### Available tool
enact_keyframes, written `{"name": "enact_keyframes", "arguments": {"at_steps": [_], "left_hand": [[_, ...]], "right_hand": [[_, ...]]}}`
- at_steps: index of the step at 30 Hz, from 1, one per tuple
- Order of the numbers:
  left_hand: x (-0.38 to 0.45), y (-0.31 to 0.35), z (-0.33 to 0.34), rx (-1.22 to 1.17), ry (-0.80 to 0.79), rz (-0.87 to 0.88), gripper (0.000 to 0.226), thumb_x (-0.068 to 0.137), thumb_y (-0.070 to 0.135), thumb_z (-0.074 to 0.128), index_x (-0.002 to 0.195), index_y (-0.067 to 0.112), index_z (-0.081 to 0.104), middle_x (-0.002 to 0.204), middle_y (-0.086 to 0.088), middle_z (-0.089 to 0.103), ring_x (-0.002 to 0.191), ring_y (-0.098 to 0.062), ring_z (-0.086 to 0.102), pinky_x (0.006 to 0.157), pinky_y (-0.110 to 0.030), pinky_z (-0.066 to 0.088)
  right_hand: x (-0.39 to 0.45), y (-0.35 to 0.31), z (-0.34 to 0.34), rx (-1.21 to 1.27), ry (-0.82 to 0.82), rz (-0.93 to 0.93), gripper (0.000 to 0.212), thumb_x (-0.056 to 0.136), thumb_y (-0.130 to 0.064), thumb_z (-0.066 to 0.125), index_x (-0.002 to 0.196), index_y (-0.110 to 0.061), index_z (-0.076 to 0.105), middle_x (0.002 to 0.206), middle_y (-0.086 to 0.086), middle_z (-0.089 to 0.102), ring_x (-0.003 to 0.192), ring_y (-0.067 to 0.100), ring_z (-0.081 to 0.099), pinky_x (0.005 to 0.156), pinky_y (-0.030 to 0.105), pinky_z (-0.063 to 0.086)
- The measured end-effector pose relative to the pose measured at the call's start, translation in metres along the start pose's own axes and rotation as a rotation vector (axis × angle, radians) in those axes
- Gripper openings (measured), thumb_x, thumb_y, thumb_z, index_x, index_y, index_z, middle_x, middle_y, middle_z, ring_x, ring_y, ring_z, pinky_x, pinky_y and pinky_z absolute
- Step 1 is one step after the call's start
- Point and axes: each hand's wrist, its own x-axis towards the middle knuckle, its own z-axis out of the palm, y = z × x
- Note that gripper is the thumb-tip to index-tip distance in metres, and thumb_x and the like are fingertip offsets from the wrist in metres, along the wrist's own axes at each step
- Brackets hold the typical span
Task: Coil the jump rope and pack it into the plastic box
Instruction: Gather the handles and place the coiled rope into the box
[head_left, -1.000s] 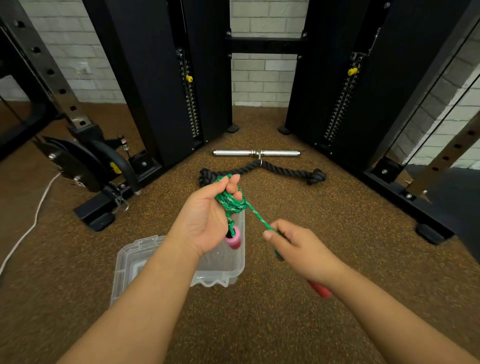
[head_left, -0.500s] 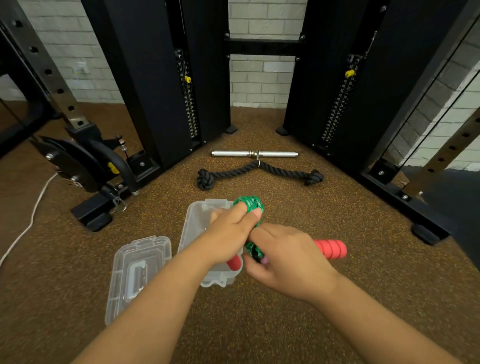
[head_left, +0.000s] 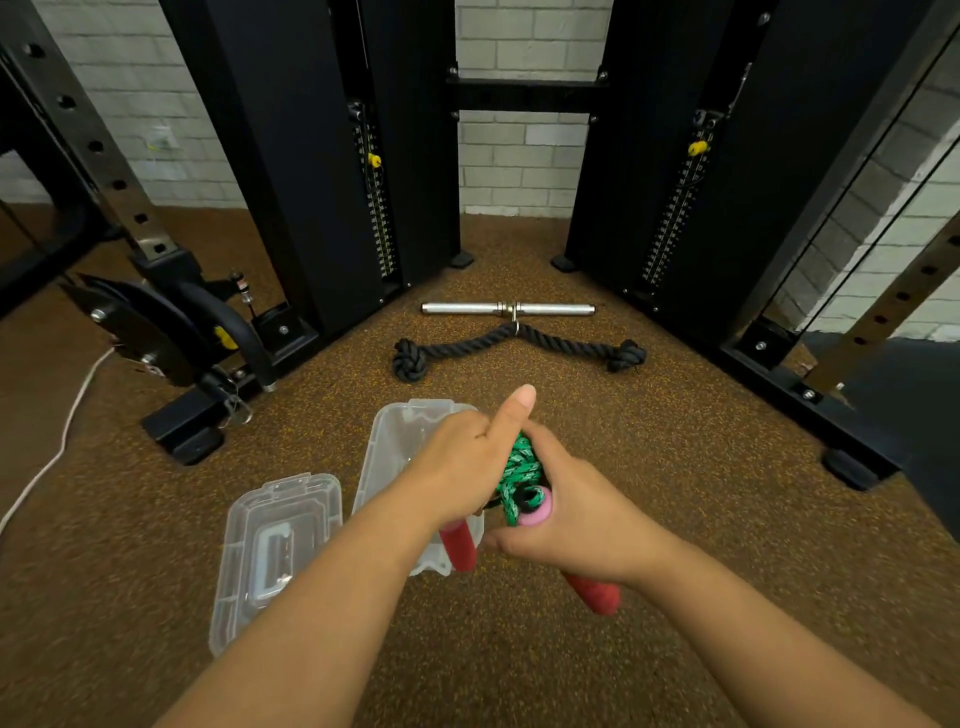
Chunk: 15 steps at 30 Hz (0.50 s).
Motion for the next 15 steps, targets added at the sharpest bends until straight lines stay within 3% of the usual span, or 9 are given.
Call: {"name": "enact_keyframes", "arguments": {"at_steps": [5, 10, 15], "left_hand": [[0.002, 0.002, -0.002, -0.014, -0.085, -0.057, 0.064, 0.086, 0.067, 0.039, 0.067, 0.009, 0.056, 0.042, -0.003, 0.047, 0.030, -0.011, 0.043, 0.037, -0.017, 0.033], [0.005, -0.004, -0.001, -0.058, -0.165, -0.111, 0.061, 0.082, 0.067, 0.048, 0.071, 0.009, 0.063, 0.044, -0.011, 0.051, 0.034, -0.018, 0.043, 0.045, -0.025, 0.036], [0.008, -0.007, 0.001, -0.210, -0.130, -0.128, 0.051, 0.080, 0.062, 0.057, 0.077, 0.011, 0.065, 0.058, -0.008, 0.054, 0.042, -0.013, 0.045, 0.046, -0.023, 0.037]], "right_hand": [[0.003, 0.005, 0.003, 0.090, 0.085, 0.017, 0.069, 0.059, -0.041, 0.078, 0.120, -0.037, 0.046, 0.100, -0.011, 0.064, 0.087, 0.004, 0.064, 0.075, 0.030, 0.055], [0.003, 0.008, 0.003, 0.094, 0.074, 0.041, 0.057, 0.063, -0.036, 0.079, 0.114, -0.035, 0.052, 0.100, -0.010, 0.068, 0.087, 0.004, 0.066, 0.078, 0.033, 0.057], [0.005, 0.007, 0.002, 0.051, 0.113, 0.051, 0.039, 0.069, -0.038, 0.074, 0.102, -0.036, 0.053, 0.090, -0.010, 0.067, 0.072, 0.000, 0.062, 0.063, 0.023, 0.052]]}}
